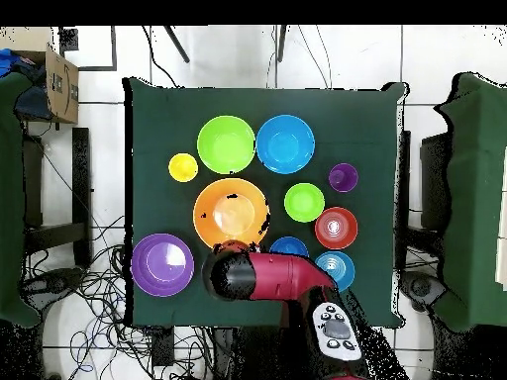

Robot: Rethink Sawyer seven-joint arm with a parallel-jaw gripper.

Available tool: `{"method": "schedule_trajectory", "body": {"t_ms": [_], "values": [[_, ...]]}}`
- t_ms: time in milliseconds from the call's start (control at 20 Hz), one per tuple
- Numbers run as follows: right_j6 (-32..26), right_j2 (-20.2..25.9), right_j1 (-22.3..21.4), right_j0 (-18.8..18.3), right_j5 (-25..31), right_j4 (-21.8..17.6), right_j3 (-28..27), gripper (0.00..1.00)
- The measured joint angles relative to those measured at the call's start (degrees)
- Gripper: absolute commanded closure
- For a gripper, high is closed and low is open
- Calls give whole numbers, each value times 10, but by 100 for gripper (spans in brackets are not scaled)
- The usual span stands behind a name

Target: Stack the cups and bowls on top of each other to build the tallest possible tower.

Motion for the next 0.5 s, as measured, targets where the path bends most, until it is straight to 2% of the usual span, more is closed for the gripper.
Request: {"method": "schedule_trajectory", "body": {"t_ms": [250,500], "values": [[0,5,-28,0,52,0,-28,0],[0,6,-43,-1,73,-2,-53,0]]}}
